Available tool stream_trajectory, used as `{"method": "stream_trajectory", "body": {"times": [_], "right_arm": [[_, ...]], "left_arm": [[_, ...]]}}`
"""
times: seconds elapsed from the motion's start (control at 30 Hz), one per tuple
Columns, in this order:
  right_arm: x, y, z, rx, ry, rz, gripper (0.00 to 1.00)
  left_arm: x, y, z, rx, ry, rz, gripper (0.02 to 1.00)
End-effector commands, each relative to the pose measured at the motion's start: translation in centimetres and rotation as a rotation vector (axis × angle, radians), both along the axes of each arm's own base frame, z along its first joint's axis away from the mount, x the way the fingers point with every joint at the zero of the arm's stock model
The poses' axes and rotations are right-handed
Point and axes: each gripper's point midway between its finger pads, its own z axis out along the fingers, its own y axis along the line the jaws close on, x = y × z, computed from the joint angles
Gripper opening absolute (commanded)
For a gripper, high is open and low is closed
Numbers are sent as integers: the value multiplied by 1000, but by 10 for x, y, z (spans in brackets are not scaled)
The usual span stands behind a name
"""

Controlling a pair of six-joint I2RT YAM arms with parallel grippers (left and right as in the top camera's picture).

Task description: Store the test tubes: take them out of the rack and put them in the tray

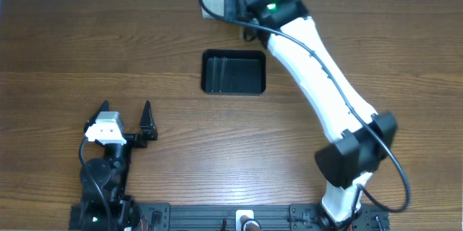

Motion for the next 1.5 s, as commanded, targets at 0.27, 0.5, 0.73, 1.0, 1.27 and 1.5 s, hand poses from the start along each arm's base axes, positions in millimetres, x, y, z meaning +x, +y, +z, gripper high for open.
{"method": "stream_trajectory", "body": {"times": [0.27,0.5,0.73,1.0,1.27,1.5], "right_arm": [[-33,4,-124,48,228,-27,115],[-34,6,-159,43,279,-65,128],[-40,15,-175,36,315,-47,205],[-40,20,-174,24,297,-35,421],[39,-2,-66,-83,-183,34,792],[90,-29,-55,-99,-345,9,890]], "left_arm": [[0,-1,-1,13,-3,-9,1000],[0,-1,-1,13,-3,-9,1000],[0,-1,-1,13,-3,-9,1000],[0,-1,-1,13,-3,-9,1000],[0,-1,-1,13,-3,-9,1000],[0,-1,-1,13,-3,-9,1000]]}}
